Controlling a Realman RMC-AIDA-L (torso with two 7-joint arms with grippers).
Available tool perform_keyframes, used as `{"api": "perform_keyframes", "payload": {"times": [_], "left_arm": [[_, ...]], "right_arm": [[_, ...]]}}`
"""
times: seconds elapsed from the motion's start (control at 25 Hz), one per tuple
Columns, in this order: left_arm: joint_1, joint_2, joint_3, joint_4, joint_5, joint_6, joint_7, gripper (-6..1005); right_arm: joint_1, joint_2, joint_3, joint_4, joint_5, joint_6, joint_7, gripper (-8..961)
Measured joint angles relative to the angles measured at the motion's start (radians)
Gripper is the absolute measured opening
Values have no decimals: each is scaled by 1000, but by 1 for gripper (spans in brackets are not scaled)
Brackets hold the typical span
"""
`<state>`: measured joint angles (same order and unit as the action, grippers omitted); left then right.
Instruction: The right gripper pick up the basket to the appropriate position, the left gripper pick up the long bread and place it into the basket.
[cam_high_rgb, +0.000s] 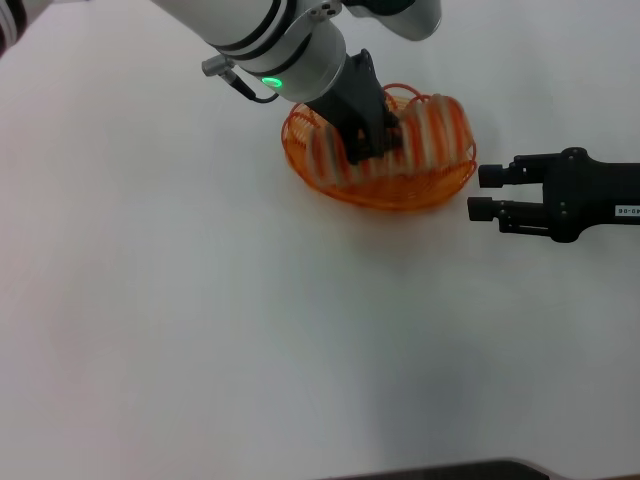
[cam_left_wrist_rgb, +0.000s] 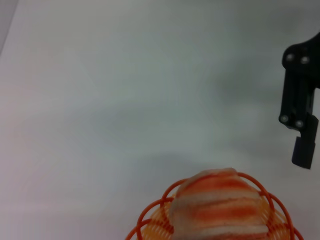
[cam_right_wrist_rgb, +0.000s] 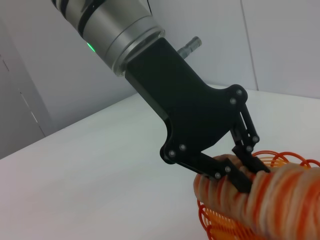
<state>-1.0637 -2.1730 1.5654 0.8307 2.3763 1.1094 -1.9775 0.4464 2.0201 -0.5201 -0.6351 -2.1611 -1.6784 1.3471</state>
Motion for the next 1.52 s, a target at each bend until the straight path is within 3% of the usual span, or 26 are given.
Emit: {"api": "perform_keyframes", "payload": {"times": [0.16,0.44,0.6,0.72,0.84,0.96,1.16,1.28,1.4,1.52], "left_arm": [[-3,1,1,6,1,-6,-48,119],[23,4,-9,14,1,-7,-45,397],[89,4,-10,88,-1,0,-39,546],[163,4,-40,182,-14,23,-45,605],[261,3,-152,267,-76,71,-40,663],[341,3,-279,282,-169,112,-22,722],[485,11,-566,150,-382,252,108,889],[555,14,-727,53,-416,368,222,888],[617,14,-832,-13,-410,462,301,888],[671,13,-873,-36,-406,494,342,888]], "right_arm": [[1,0,0,0,-2,1,0,538],[4,0,0,0,-3,0,1,538],[10,0,0,0,-4,-1,1,538],[14,-3,-1,0,-5,-1,4,538],[17,-6,-5,-4,-5,-3,12,538],[19,-8,-3,-5,-4,-5,14,538],[22,-10,0,-8,-2,-7,14,538],[26,-11,0,-9,-1,-7,15,538],[30,-12,2,-10,0,-8,22,538],[37,-13,1,-11,0,-8,32,538]]}}
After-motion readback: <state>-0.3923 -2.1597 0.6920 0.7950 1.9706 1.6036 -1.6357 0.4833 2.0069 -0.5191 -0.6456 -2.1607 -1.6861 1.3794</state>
